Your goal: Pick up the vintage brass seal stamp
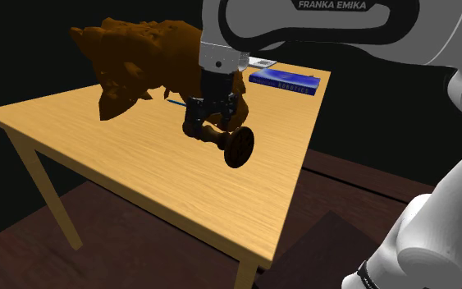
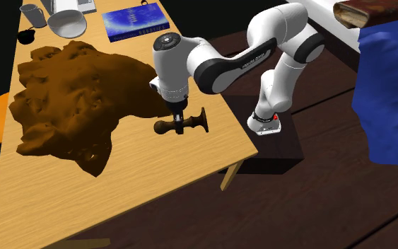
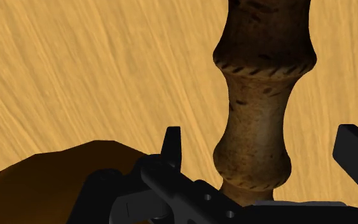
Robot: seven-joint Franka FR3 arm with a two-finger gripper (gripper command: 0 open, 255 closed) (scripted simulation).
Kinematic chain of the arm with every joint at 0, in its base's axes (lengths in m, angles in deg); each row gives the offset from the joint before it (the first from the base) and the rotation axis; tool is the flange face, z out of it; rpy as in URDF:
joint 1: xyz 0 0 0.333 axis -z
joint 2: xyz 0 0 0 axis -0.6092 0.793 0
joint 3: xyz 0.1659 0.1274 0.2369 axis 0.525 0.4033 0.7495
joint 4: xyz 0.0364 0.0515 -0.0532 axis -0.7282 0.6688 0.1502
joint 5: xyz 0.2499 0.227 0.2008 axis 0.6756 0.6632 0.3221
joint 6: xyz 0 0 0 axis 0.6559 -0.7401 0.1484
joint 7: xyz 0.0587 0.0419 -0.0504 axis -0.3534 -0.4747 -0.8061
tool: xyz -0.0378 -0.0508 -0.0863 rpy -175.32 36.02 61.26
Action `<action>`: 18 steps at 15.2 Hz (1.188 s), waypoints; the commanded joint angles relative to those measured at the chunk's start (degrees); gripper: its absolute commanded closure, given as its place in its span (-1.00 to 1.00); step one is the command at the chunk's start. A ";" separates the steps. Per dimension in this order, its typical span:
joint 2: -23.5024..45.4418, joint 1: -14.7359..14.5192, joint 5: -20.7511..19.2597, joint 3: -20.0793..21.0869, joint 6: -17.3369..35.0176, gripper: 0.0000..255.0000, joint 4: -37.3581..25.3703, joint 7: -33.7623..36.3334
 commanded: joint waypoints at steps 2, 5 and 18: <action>-0.15 0.01 0.12 -0.03 0.40 1.00 0.77 -0.07; -0.18 0.00 0.13 -0.01 0.43 1.00 0.82 -0.05; 1.55 -0.05 -0.55 0.10 -6.05 1.00 -7.30 0.78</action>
